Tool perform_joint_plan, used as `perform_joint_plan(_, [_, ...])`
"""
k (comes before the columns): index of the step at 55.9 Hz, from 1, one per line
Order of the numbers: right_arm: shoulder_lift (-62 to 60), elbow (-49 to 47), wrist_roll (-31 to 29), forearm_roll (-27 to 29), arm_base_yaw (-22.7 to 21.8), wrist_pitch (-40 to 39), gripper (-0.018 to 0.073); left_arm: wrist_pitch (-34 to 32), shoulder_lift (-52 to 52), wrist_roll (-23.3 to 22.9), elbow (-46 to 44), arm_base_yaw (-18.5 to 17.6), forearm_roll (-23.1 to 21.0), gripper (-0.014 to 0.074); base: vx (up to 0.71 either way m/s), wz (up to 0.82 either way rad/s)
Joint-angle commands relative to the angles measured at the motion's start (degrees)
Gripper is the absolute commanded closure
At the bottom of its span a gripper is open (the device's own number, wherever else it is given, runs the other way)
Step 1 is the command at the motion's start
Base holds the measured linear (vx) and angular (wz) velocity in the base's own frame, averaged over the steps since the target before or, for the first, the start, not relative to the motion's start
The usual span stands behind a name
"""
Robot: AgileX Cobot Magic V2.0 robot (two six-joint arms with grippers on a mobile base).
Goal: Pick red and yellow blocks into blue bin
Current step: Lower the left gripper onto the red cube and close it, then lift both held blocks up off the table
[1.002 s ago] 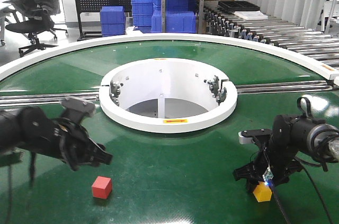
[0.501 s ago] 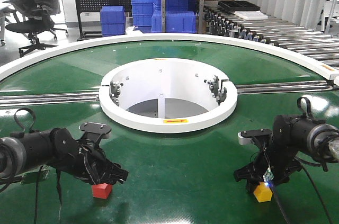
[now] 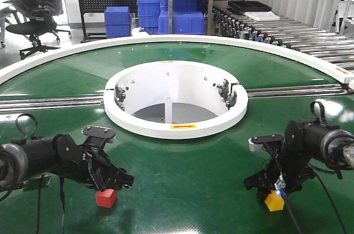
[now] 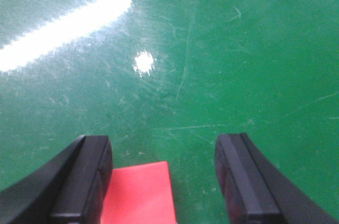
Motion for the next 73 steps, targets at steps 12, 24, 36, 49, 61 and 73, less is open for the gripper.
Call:
perform_joint_plan(12, [-3.9,-1.8,-0.5,0.1,-0.3,-1.0,0.057,-1.0,-3.7,-0.9,-1.9,-0.3,2.0,0.0056,0.0,0.0])
perform_joint_plan(24, [-3.9,-1.8,-0.5,0.1,-0.3,-1.0,0.057,0.2,-3.6,-4.4,-1.8,-0.3,3.5,0.0056,0.0,0.0])
perform_joint_plan(36, [-3.9,-1.8,-0.5,0.1,-0.3,-1.0,0.057,0.8,-2.4,-5.8,-1.8,-0.3,3.3,0.0056,0.0,0.0])
perform_joint_plan(49, [-3.9,-1.8,-0.5,0.1,-0.3,-1.0,0.057,1.2,-1.1,-5.8,-1.8,-0.3,3.3,0.0056,0.0,0.0])
perform_joint_plan(61, [-3.9,-1.8,-0.5,0.1,-0.3,-1.2,0.057,0.3,-1.9,-5.8,-1.8,-0.3,3.3,0.0056,0.0,0.0])
perform_joint_plan(73, [-3.9,-1.8,-0.5,0.1,-0.3,-1.0,0.057,1.9,-1.0,-5.8,-1.8,-0.3,3.3,0.0057,0.0,0.0])
